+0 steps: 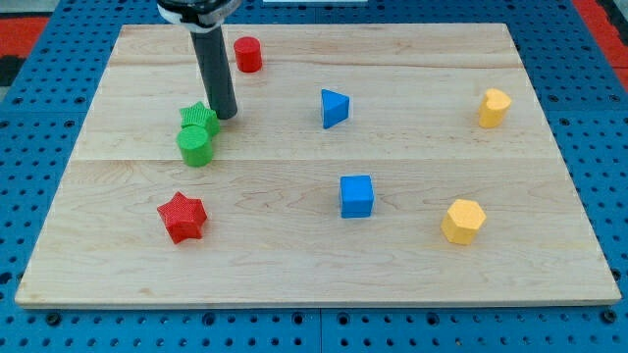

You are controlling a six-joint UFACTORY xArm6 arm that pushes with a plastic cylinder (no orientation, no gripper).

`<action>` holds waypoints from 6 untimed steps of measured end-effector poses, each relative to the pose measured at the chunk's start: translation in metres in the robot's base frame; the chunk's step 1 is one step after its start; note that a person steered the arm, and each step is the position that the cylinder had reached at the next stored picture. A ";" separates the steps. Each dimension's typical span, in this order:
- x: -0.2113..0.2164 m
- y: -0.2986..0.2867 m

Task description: Nudge the green star along with green circle a bit down

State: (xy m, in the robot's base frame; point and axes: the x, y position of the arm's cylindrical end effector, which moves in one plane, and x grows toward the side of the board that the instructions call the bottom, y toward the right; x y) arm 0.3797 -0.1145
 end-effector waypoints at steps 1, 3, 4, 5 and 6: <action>0.011 0.000; 0.000 0.021; -0.026 0.002; -0.026 -0.035; -0.007 -0.053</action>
